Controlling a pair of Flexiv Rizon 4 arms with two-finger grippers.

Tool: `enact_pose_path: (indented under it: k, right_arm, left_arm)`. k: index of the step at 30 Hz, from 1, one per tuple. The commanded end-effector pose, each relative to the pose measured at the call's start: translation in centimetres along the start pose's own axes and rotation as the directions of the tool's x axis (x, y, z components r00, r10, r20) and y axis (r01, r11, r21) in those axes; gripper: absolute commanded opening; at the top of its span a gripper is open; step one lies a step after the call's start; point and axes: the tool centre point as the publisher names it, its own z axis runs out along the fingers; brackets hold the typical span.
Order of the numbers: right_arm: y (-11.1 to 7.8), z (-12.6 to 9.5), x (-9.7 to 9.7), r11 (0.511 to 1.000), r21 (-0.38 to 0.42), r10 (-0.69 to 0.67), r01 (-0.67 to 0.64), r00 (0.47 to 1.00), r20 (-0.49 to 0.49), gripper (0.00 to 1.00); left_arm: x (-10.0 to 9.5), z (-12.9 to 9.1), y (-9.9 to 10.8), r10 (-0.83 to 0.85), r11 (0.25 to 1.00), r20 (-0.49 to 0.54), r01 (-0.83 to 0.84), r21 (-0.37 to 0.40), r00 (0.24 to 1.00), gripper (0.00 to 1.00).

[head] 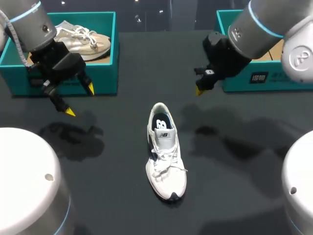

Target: Take the shoe out of the shoebox, open the shoe tongue, remove and reinsert the insole, then place the shoe into the shoebox

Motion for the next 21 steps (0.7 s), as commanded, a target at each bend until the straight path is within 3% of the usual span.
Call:
enact_pose_path:
  k: [1,2,8,21]
  right_arm:
    - [0.0,3.0,2.3,0.997,-0.054,0.065,-0.054,0.971,0.231,0.0]
    - [0.0,3.3,2.7,0.995,-0.059,0.1,-0.086,0.949,0.299,0.0]
    - [0.1,5.3,5.0,0.989,-0.109,0.133,-0.1,0.926,0.353,0.0]
    - [0.0,5.9,5.1,0.99,-0.099,0.132,-0.103,0.919,0.37,0.0]
  left_arm:
    - [0.0,0.0,0.0,0.0,1.0,0.0,0.0,-0.002,1.0,1.0]
    - [0.0,0.0,0.0,0.0,1.0,0.0,0.0,-0.002,1.0,1.0]
    - [0.0,0.0,0.0,0.0,1.0,0.0,0.0,-0.002,1.0,1.0]
    - [0.0,0.0,0.0,0.0,1.0,0.0,0.0,-0.002,1.0,1.0]
